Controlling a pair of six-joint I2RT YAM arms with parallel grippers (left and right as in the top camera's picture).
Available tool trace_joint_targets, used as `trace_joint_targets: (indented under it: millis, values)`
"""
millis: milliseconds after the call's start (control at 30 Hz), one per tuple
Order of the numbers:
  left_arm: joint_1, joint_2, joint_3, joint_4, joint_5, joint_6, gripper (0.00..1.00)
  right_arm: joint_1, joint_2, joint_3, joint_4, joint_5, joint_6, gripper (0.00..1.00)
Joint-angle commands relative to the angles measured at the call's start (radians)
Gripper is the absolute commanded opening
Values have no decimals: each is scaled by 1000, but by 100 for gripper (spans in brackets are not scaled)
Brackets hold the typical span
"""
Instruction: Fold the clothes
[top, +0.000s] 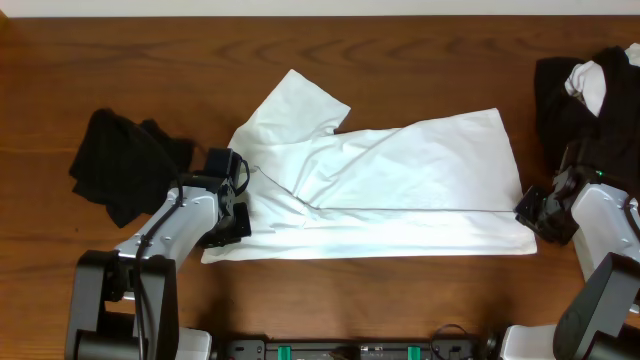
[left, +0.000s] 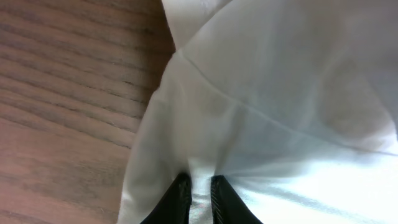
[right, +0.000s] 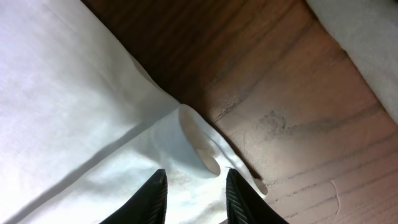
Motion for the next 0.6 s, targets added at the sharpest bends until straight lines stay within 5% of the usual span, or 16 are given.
trace_joint_targets:
  millis: [0, 567]
  values:
    - [5, 20, -21, 15, -43, -4, 14, 5, -11, 14, 3, 13, 6, 30]
    - [5, 20, -21, 15, -43, -4, 15, 5, -10, -13, 25, 13, 6, 27]
